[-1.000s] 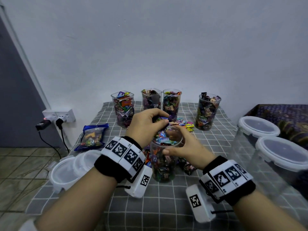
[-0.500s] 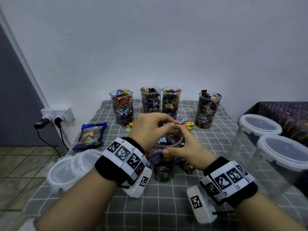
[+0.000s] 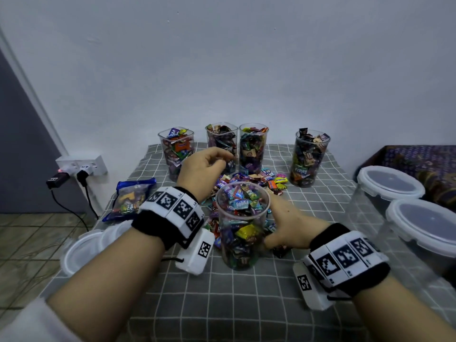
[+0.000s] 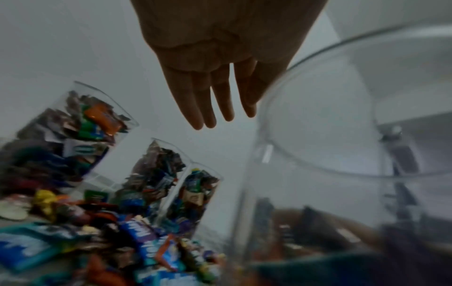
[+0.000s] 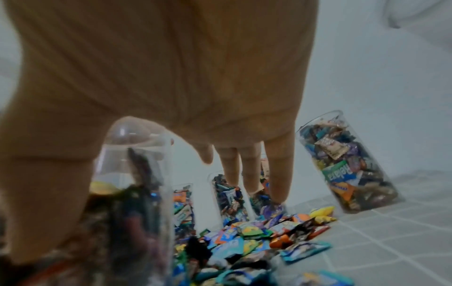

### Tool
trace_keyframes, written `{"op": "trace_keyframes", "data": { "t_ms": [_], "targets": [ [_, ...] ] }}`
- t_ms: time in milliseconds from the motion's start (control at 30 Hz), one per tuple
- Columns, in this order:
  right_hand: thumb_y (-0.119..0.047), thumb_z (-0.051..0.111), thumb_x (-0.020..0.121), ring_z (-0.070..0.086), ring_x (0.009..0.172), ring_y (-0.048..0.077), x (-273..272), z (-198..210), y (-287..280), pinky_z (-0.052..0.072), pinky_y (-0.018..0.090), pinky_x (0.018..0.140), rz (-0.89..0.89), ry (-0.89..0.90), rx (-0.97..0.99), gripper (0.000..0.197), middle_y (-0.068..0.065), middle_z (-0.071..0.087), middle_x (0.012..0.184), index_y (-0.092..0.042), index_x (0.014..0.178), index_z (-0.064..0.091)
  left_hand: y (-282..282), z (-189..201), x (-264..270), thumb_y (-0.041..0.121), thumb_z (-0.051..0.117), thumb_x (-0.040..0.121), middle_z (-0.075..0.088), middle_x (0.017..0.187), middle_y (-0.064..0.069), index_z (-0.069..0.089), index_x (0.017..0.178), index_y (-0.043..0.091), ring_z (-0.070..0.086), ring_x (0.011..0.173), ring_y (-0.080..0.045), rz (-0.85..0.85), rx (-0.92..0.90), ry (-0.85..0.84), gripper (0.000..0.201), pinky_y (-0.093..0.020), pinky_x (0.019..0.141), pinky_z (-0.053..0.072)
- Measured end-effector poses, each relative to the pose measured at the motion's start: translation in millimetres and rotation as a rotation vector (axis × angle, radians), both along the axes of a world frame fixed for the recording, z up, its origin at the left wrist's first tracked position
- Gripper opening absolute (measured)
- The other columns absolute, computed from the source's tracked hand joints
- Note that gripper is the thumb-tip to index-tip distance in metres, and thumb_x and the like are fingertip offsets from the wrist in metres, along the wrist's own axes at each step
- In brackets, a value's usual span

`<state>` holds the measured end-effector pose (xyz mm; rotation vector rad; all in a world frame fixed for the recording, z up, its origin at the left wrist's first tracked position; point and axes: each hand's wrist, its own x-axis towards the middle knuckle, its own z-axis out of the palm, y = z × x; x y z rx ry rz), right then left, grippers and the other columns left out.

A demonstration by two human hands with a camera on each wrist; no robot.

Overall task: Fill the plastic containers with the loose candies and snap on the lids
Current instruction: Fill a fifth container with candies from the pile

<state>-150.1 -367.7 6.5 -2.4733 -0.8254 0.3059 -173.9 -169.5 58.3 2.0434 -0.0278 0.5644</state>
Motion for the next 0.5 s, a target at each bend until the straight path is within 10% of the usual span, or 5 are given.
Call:
{"op": "trace_keyframes", "data": {
  "t_ms": [167, 500],
  "targets": [
    [-0.049, 0.069, 0.075, 0.021, 0.139, 0.026, 23.2, -4.9, 6.5, 0.029, 0.042, 0.112, -0.1, -0.13, -0.323, 0.095, 0.005, 0.02, 0.151, -0.021, 0.149, 0.015, 17.7, -16.0, 30.5, 0.019, 0.062, 0.086, 0.063, 0.109, -0.002, 0.065, 0.111, 0.025, 0.059, 0.101, -0.02, 0.048, 0.349, 0.285, 0.025, -0.033, 0.089, 0.048],
    [-0.06, 0.061, 0.079, 0.009, 0.143, 0.03, 73.7, -14.0, 33.9, 0.021, 0.047, 0.115, -0.097, -0.147, -0.473, 0.102, 0.01, 0.003, 0.157, -0.022, 0.151, 0.0, 26.3, -55.6, 76.4, 0.04, 0.072, 0.078, 0.01, 0.157, -0.011, 0.02, 0.148, 0.029, 0.017, 0.143, -0.03, -0.145, 0.776, 0.705, 0.088, -0.042, 0.11, 0.029]
  ]
}}
